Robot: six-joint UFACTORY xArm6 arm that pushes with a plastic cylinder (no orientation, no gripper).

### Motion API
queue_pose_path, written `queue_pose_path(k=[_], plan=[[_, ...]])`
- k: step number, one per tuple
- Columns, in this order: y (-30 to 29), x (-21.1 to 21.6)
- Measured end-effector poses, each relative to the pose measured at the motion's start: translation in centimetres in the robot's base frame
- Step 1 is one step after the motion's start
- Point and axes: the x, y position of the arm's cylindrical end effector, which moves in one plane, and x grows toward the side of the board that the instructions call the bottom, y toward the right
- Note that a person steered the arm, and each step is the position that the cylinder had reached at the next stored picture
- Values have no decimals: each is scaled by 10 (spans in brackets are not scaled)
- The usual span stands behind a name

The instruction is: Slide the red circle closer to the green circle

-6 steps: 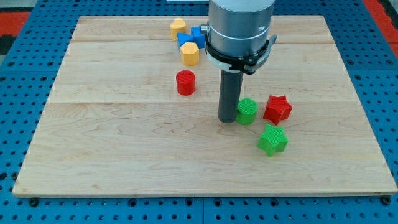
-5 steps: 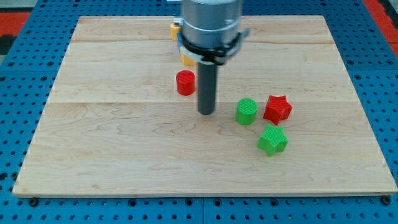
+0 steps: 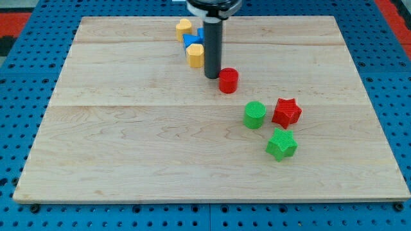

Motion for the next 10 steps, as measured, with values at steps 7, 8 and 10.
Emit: queue_pose_path(k=[7, 8, 10], plan=[[176, 73], [148, 91], [128, 113]])
